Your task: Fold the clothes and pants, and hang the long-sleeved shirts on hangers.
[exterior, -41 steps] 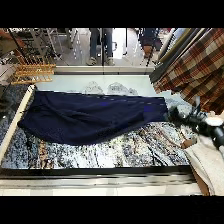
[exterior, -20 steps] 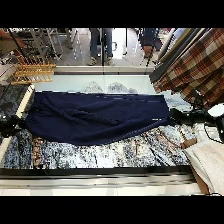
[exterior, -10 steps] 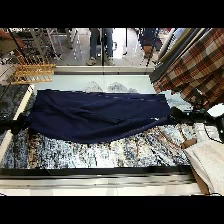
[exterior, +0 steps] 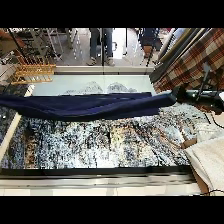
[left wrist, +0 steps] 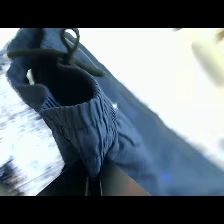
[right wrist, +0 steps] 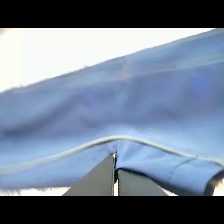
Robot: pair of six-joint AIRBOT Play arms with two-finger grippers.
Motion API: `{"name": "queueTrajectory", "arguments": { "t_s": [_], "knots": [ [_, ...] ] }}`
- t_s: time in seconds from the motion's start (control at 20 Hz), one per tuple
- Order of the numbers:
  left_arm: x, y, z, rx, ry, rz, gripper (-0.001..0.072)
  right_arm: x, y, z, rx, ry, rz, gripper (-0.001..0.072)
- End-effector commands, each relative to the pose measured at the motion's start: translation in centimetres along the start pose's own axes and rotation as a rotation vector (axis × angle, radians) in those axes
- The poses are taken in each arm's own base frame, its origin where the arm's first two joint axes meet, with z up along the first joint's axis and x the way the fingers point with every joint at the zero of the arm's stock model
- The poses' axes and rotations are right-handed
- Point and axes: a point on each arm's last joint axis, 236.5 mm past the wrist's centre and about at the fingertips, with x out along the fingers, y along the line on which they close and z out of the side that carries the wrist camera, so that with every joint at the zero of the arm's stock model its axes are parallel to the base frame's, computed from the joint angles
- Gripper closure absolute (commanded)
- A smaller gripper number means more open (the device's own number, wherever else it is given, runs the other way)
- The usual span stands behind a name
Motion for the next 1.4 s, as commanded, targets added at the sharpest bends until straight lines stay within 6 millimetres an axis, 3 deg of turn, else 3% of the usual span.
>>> {"name": "queueTrajectory", "arguments": {
  "t_s": [0.0,0.15,0.2,0.3,0.35,0.4,0.45,0.5,0.55,0.6,0.65,0.7,0.75,0.85,0.95,1.1,1.35],
  "knots": [
    [-2.7,7.0,-3.8,0.083,0.189,0.251,0.0698,0.5,-1.3,-12.1,-0.033,0.437,-0.017,0.0703],
    [-2.9,12.6,-9.0,0.115,0.378,0.4,0.0698,1.7,-2.6,-23.4,0.032,0.7,-0.031,0.0703],
    [-3.0,14.1,-10.8,0.126,0.442,0.424,0.0698,1.7,-2.8,-26.3,0.051,0.767,-0.032,0.0703],
    [-3.4,17.1,-14.2,0.112,0.549,0.478,0.0698,1.5,-4.1,-30.3,0.082,0.857,-0.073,0.0701],
    [-3.6,18.3,-15.3,0.101,0.578,0.5,0.0698,1.9,-4.6,-30.4,0.103,0.841,-0.096,0.0671],
    [-3.4,18.8,-15.8,0.098,0.585,0.488,0.0629,2.6,-4.5,-29.5,0.104,0.795,-0.092,0.048],
    [-3.3,19.1,-15.7,0.093,0.578,0.488,0.045,3.7,-4.4,-27.4,0.101,0.705,-0.085,0.0177],
    [-3.4,19.4,-15.2,0.098,0.556,0.506,0.0164,5.1,-4.7,-23.9,0.08,0.573,-0.101,0.0137],
    [-3.6,19.5,-14.4,0.092,0.534,0.529,0.0035,6.4,-5.5,-19.7,0.096,0.407,-0.15,0.0147],
    [-3.8,19.4,-13.3,0.097,0.503,0.54,0.0035,7.4,-6.8,-14.8,0.132,0.216,-0.202,0.015],
    [-4.2,18.9,-11.8,0.106,0.461,0.548,0.0035,8.0,-7.8,-11.4,0.166,0.107,-0.219,0.016],
    [-4.6,18.3,-10.1,0.107,0.413,0.554,0.0035,8.9,-9.0,-9.2,0.215,0.062,-0.212,0.0216],
    [-5.1,17.4,-8.3,0.111,0.358,0.563,0.0035,10.2,-10.0,-7.9,0.278,0.061,-0.182,0.0214],
    [-5.6,15.1,-5.3,0.131,0.269,0.533,0.0036,13.8,-11.1,-6.0,0.347,0.122,-0.055,0.0207],
    [-5.3,11.8,-3.8,0.138,0.2,0.44,0.0036,16.9,-13.4,-4.4,0.386,0.173,-0.007,0.0211],
    [-4.6,9.0,-4.4,0.119,0.21,0.339,0.0037,21.1,-16.6,-3.0,0.431,0.178,-0.002,0.0244],
    [-3.6,6.3,-4.7,0.082,0.211,0.242,0.0038,25.5,-17.8,-2.2,0.418,0.179,0.014,0.0251]
  ]
}}
